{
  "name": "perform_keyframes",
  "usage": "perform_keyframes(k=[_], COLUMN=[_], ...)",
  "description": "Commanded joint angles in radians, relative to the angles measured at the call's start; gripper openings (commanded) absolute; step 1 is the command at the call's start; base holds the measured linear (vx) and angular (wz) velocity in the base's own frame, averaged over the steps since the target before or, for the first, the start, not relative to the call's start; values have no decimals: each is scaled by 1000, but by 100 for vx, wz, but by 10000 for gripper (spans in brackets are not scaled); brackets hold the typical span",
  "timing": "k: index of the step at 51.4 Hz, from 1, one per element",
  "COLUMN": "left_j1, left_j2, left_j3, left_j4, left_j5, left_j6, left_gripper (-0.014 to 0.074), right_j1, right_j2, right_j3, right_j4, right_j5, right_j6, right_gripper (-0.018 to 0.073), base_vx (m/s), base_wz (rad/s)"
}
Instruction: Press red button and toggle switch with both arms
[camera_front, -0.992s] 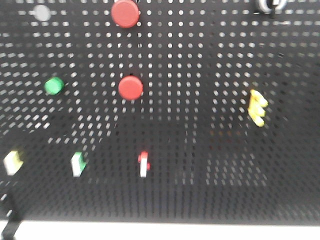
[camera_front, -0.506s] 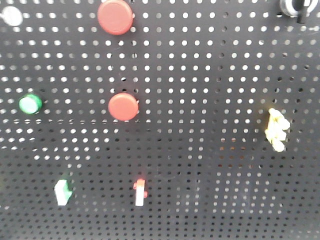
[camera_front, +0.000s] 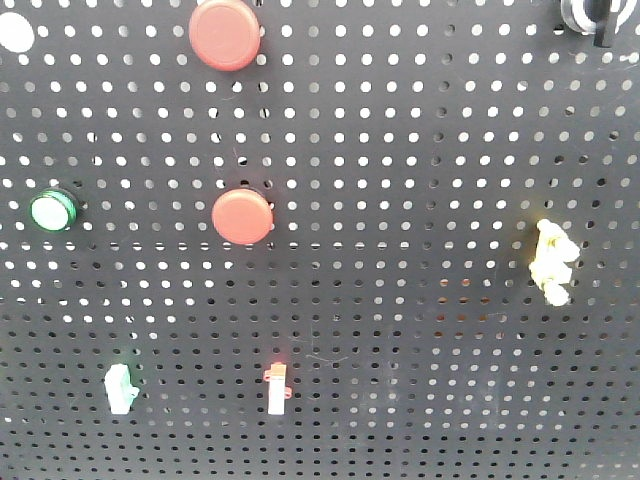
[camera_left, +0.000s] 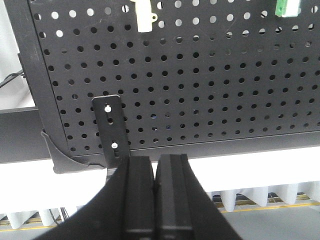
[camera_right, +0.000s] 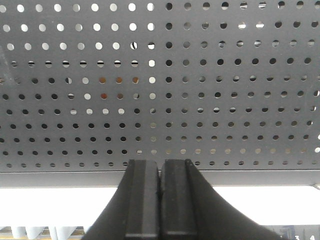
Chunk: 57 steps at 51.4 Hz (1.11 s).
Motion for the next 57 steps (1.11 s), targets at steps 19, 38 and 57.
perform_keyframes(k=[19, 38, 57], left_j1=[4, 4, 4], left_j2=[-16, 154, 609], left_j3=[-6, -496, -993], left_j4=[-67, -14, -13], left_j5=[-333, -234, -90], left_j6=[-9, 40, 44], left_gripper=[1, 1, 1], right_j1=[-6, -6, -6], right_j2=[-18, 193, 574], right_j3=[-41, -631, -1075], right_j4=[2, -49, -28], right_j5=[-398, -72, 88], right_j6=[15, 178, 172], right_gripper=[-3, -3, -3], base_vx=[0, 0, 0], base_wz=[0, 0, 0])
